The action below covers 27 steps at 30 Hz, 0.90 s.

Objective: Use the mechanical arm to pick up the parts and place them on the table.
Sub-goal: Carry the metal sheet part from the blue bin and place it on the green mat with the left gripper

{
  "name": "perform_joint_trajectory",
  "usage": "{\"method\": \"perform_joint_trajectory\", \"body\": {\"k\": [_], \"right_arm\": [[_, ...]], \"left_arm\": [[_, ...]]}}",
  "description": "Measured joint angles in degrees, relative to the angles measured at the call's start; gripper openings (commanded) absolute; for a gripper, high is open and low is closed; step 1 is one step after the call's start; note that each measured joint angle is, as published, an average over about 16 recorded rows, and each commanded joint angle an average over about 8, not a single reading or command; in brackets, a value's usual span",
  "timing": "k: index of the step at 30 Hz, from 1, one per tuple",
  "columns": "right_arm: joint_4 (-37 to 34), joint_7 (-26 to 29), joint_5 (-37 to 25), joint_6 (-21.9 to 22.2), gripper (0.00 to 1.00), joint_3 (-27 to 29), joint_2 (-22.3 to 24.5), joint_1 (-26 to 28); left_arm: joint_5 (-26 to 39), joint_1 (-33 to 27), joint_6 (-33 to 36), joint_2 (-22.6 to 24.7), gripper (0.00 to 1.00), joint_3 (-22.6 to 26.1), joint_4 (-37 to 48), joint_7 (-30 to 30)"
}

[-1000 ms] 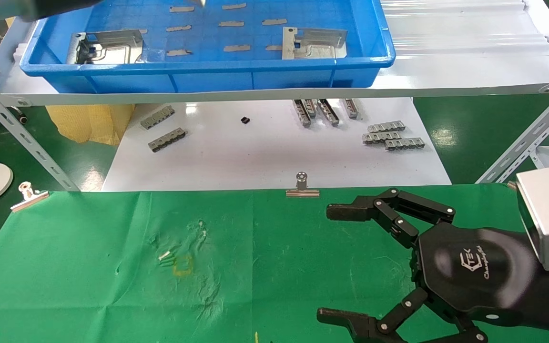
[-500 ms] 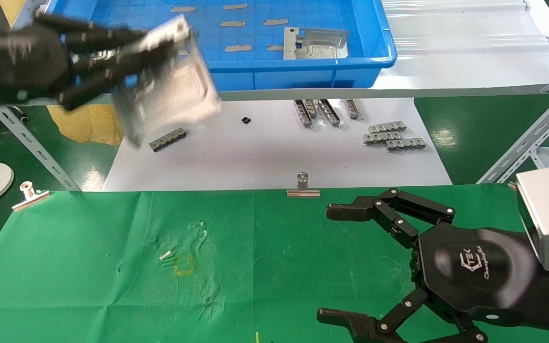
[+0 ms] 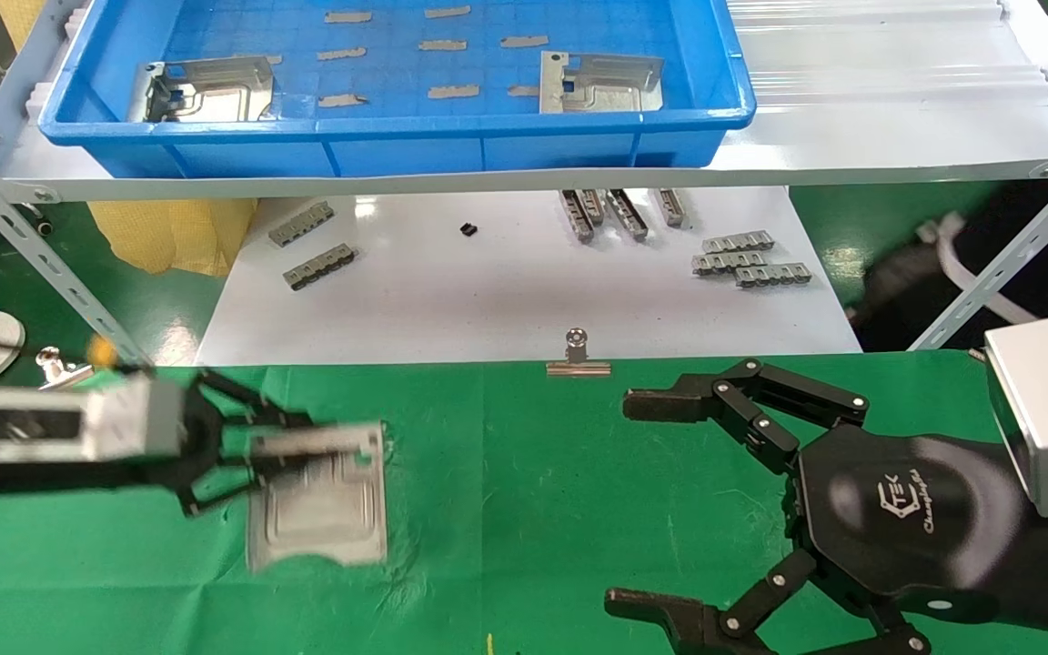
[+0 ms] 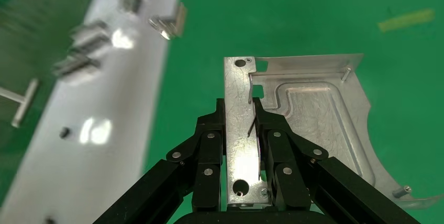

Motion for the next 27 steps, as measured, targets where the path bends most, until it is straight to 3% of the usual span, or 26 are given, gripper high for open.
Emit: {"method": "perform_joint_trajectory", "body": {"k": [3, 4, 10, 12, 20, 27], "right_arm": [[0.0, 0.0, 0.01, 0.0, 1.0, -0.01, 0.0, 0.0], [0.0, -0.01, 0.01, 0.0, 1.0, -0.01, 0.0, 0.0], [0.0, -0.01, 0.02, 0.01, 1.0, -0.03, 0.01, 0.01], [0.0, -0.02, 0.02, 0.01, 1.0, -0.03, 0.01, 0.01], [0.0, -0.03, 0.04, 0.02, 1.0, -0.06, 0.02, 0.01], [0.0, -0.04, 0.05, 0.03, 1.0, -0.07, 0.03, 0.02]], "left_arm": [[1.49, 0.51, -0.69, 1.58, 0.01, 1.23, 2.75, 3.0], [1.89, 0.6, -0.92, 2.08, 0.06, 1.54, 3.63, 3.94], [3.26, 0.42, -2.13, 4.53, 0.81, 2.44, 8.27, 8.95], [3.46, 0.31, -2.35, 5.17, 1.0, 2.55, 9.47, 10.4], [3.66, -0.43, -1.54, 6.45, 1.0, 2.69, 13.09, 14.12], [2.37, -0.43, 0.68, 6.03, 1.0, 2.15, 15.99, 11.24]]}}
